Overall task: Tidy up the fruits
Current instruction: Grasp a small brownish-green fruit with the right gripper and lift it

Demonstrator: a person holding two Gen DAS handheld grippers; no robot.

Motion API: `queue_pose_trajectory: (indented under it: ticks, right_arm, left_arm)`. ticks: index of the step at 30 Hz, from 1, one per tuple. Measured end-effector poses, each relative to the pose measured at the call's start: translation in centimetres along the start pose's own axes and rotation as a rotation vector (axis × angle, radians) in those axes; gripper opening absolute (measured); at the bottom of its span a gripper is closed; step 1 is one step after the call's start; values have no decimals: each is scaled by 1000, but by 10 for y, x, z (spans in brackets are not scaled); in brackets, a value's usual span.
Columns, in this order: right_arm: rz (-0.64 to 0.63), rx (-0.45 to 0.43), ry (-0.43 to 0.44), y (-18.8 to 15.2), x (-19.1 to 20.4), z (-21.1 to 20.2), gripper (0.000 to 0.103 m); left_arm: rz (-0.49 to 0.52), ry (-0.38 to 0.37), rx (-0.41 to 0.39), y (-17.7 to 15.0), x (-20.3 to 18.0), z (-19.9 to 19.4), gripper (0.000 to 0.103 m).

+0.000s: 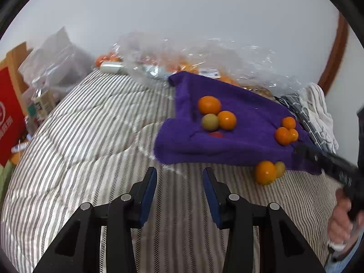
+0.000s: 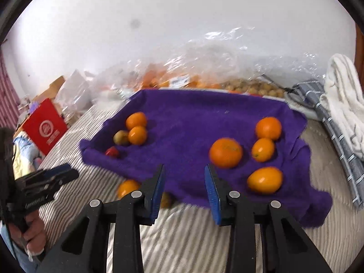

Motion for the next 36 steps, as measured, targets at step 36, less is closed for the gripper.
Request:
queue_pose_trajectory:
  ticks: [36]
  right_arm:
    - [84, 2, -132, -39, -59, -38, 24]
  left_arm:
    - [71, 28, 104, -9, -8, 14, 43]
Point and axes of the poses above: each gripper's, at about its wrist camera, not at the fingertips, and z roughly the way its jaws point, x to its left, y to its top, the point moved 2 cm from there along z, roughly the way its jaws point, and after that the axes turned 9 degrees about -x, right-handed, at the moved point
